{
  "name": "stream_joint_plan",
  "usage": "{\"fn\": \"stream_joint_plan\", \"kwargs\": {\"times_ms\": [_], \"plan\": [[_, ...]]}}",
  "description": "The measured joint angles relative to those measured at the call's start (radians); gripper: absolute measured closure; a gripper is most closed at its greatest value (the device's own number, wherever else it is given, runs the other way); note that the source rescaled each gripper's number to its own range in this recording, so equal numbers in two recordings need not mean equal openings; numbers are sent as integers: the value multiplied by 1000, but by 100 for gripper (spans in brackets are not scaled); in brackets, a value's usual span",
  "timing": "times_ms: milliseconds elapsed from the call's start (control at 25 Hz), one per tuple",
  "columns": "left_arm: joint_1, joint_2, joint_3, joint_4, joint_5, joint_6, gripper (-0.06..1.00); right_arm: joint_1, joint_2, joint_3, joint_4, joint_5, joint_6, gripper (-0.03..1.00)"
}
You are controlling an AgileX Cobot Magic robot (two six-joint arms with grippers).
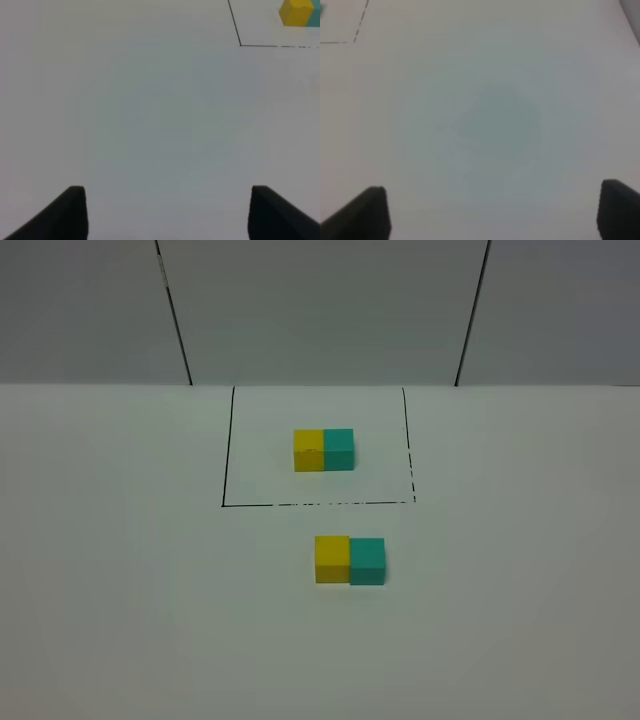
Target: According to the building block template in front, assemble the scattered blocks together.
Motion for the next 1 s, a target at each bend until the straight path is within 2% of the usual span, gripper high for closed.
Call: {"fn": "stream_joint_plan", "kwargs": {"times_ms": [1000], "plan": [[0, 0, 0, 0, 0, 0, 47, 0, 0, 0, -57, 0, 74, 29]]}}
